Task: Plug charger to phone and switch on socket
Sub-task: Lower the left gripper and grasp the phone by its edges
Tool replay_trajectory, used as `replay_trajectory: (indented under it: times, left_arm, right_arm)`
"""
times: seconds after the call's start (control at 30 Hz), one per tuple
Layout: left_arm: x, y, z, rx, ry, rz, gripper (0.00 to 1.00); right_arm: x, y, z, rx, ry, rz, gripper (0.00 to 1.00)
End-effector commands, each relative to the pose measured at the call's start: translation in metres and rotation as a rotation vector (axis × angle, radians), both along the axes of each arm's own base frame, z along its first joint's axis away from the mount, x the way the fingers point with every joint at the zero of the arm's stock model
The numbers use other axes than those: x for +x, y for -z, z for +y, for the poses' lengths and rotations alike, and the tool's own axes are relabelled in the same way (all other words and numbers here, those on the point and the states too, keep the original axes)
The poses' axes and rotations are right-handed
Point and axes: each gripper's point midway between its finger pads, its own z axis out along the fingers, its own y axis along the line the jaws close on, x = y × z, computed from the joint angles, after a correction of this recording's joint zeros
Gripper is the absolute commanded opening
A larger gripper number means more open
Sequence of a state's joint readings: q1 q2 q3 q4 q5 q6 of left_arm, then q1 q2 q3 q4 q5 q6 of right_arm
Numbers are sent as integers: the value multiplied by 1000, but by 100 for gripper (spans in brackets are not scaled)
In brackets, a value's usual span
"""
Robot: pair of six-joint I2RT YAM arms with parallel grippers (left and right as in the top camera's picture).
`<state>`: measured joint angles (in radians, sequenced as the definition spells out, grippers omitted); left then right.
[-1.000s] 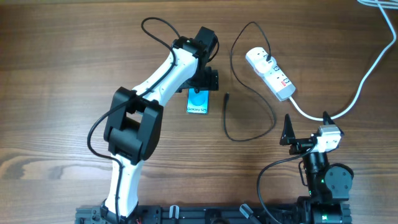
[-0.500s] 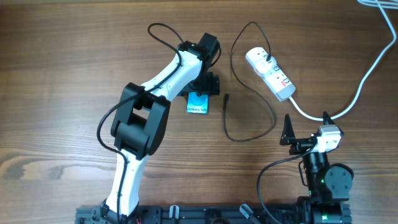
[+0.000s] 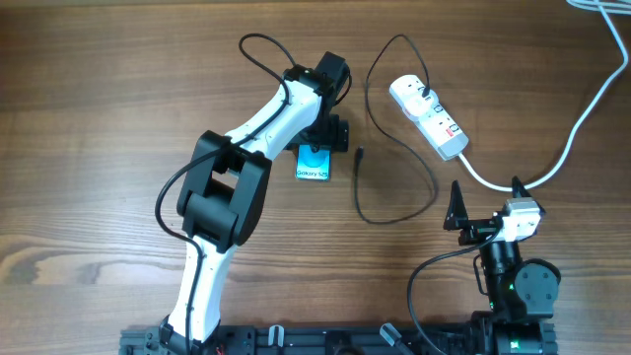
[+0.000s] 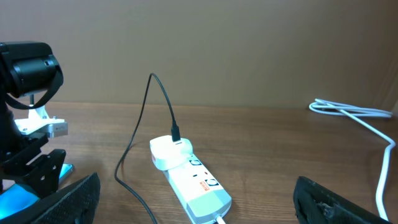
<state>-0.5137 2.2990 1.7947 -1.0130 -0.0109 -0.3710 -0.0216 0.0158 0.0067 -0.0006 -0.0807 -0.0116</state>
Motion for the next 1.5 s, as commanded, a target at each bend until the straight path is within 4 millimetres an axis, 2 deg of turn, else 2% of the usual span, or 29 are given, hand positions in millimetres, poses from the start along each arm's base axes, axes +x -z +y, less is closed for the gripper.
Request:
replay_trajectory:
  times: [0.0,0.2,0.73,0.97,1.47]
  left_arm:
    - [-7,19,-3,10,36,43,100]
    - [-15,18,2,29,36,77,100]
    - [-8,18,9,73,35,40,99]
    - [-8,18,9,74,35,41,83]
    - [-7,18,10,79,34,33,79]
  right_arm:
    - [0,-1,-3,13,18,-5,100]
    - [0,-1,-3,13,18,-5,100]
    - [0,-1,-3,13,18,-5,100]
    - [0,-1,-3,13,18,-5,100]
    - [0,-1,-3,13,18,-5,100]
